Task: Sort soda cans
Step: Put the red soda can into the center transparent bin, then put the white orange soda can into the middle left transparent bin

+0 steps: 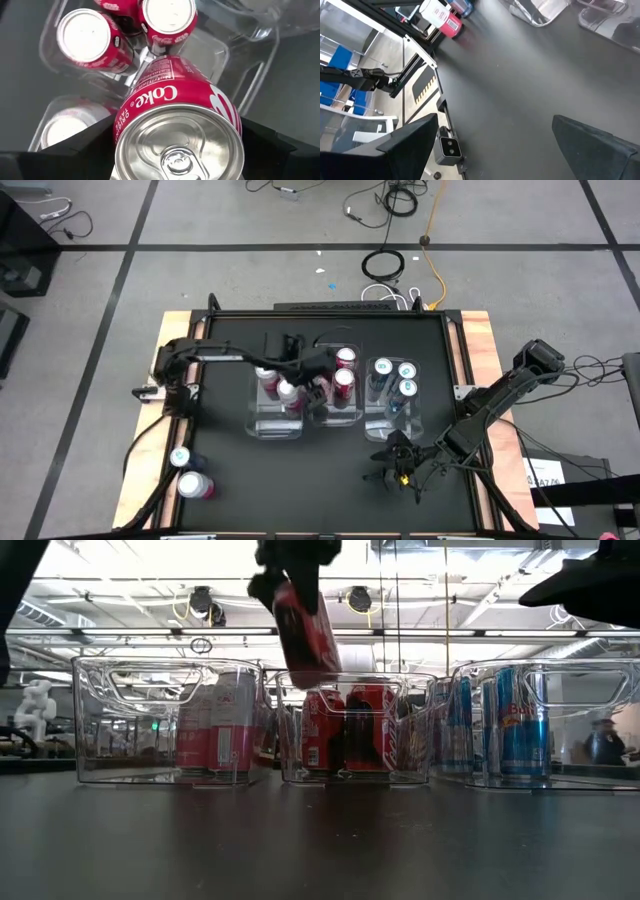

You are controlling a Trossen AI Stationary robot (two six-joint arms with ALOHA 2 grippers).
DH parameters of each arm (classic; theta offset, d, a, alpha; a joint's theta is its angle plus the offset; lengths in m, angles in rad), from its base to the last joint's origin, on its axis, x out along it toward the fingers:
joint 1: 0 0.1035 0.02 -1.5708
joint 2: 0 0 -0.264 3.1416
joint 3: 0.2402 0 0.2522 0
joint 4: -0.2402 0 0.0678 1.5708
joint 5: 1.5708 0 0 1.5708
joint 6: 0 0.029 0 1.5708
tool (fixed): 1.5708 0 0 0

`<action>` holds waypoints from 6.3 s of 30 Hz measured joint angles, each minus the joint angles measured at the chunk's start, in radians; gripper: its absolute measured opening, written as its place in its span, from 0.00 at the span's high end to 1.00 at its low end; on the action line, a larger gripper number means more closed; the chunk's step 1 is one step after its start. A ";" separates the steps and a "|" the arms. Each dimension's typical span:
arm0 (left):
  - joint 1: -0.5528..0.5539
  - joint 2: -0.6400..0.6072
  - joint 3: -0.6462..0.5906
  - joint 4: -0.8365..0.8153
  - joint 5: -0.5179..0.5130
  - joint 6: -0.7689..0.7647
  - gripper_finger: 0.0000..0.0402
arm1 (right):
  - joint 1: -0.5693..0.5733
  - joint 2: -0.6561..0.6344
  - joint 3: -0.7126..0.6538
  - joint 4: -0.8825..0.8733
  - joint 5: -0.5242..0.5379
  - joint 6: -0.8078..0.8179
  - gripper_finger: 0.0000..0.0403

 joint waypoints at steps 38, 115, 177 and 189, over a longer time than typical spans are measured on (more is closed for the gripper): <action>0.105 0.254 -0.001 0.128 -0.001 0.308 0.17 | -0.002 0.000 0.000 0.001 0.079 0.000 0.05; -0.817 -0.012 -0.076 -0.287 -0.105 -1.411 0.00 | 0.000 0.000 0.000 -0.001 -0.119 -0.270 0.05; -1.269 -0.286 -0.402 -0.283 -0.070 -2.044 0.00 | -0.009 0.000 0.000 0.009 -0.053 -0.135 0.05; -1.260 -0.285 -0.592 -0.075 -0.035 -2.045 0.00 | -0.009 0.000 0.000 0.009 -0.058 -0.124 0.05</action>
